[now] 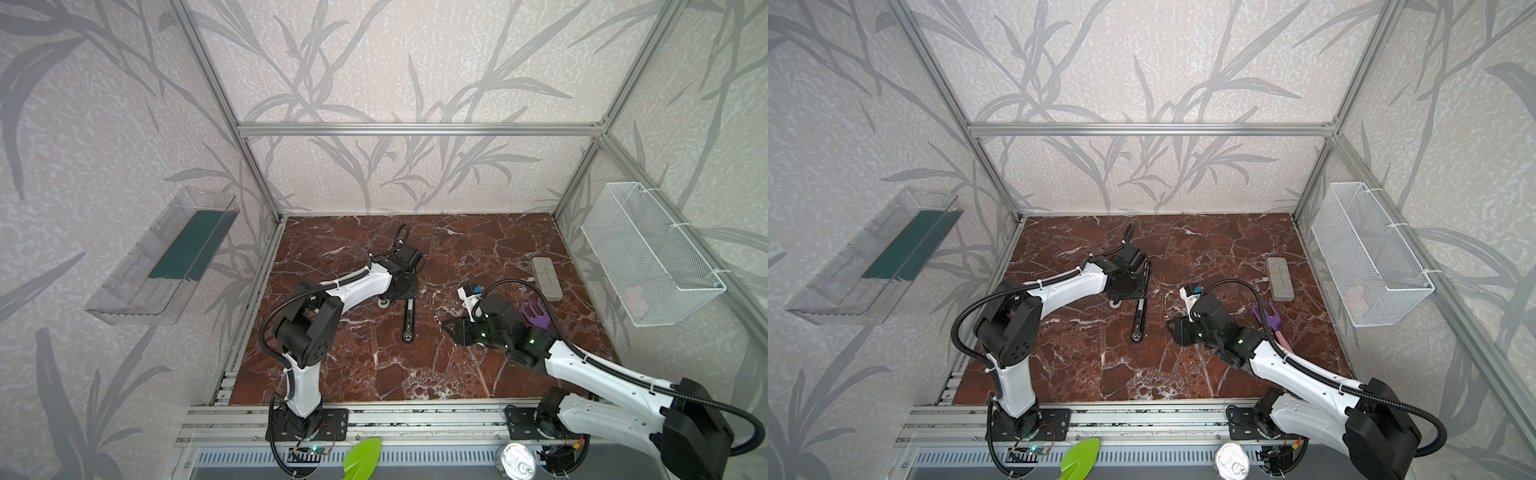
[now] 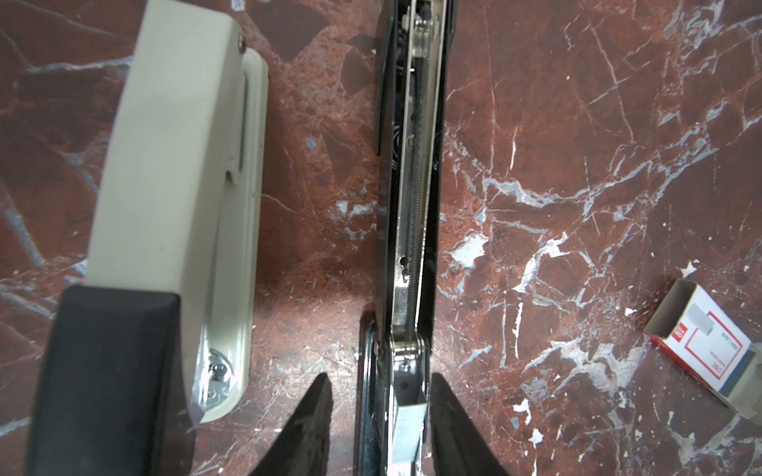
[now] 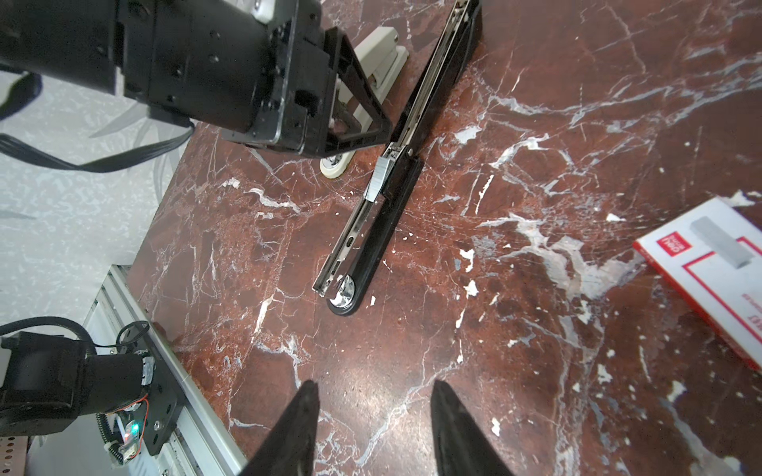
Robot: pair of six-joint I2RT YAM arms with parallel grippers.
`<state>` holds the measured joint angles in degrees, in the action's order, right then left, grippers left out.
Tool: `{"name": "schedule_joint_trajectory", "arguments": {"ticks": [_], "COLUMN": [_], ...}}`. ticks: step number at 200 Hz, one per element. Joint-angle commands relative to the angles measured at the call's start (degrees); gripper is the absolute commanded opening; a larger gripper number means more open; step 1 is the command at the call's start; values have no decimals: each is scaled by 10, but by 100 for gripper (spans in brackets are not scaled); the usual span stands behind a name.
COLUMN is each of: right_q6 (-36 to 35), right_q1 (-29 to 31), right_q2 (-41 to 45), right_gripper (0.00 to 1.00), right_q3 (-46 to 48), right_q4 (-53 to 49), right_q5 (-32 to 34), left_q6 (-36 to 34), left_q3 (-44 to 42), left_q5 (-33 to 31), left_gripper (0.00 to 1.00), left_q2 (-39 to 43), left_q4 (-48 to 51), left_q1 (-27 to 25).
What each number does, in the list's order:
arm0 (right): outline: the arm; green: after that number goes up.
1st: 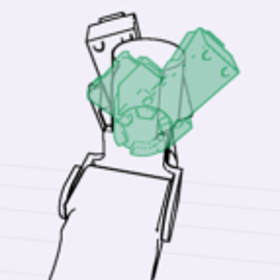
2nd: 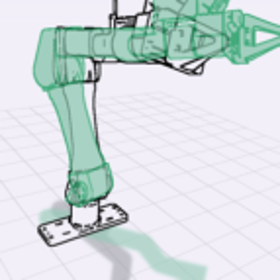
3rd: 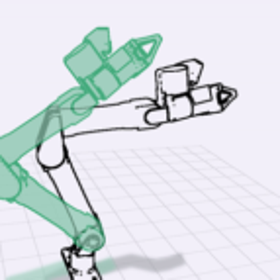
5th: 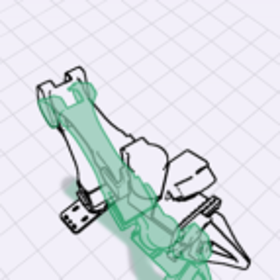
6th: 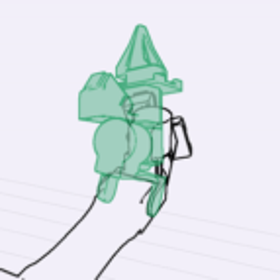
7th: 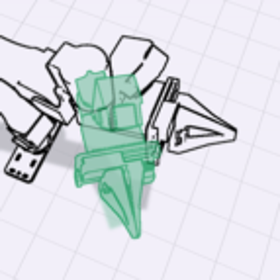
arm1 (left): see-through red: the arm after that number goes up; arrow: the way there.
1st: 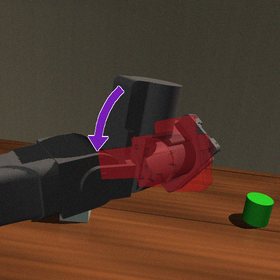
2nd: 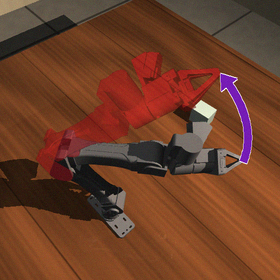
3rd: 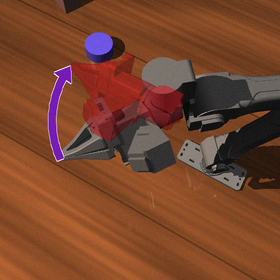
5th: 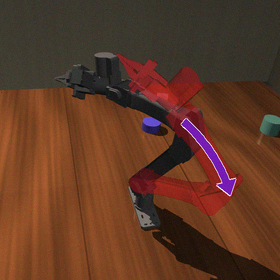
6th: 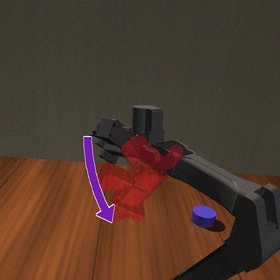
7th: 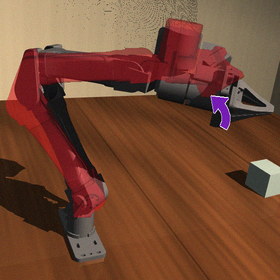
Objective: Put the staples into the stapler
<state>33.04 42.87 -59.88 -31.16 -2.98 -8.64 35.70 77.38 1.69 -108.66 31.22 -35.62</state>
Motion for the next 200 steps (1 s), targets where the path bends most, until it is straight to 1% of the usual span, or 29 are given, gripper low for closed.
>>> {"name": "schedule_joint_trajectory", "arguments": {"ticks": [1, 62, 128, 200], "right_q6": [-5, -4, -2, -3], "right_q1": [2, 2, 1, 2], "right_q2": [16, 33, 38, 41], "right_gripper": [46, 46, 46, 46], "right_q3": [-10, -5, -1, -2], "right_q4": [-2, -3, -4, -2], "right_q5": [1, 6, 13, 17], "left_q6": [4, 8, 9, 15], "left_q3": [-11, -23, -35, -60], "left_q5": [-7, -12, -10, -26], "left_gripper": [40, 39, 38, 37], "left_q2": [-10, -15, -5, 5], "left_q4": [4, 2, 8, 17], "left_q1": [-1, -2, -17, -27]}}
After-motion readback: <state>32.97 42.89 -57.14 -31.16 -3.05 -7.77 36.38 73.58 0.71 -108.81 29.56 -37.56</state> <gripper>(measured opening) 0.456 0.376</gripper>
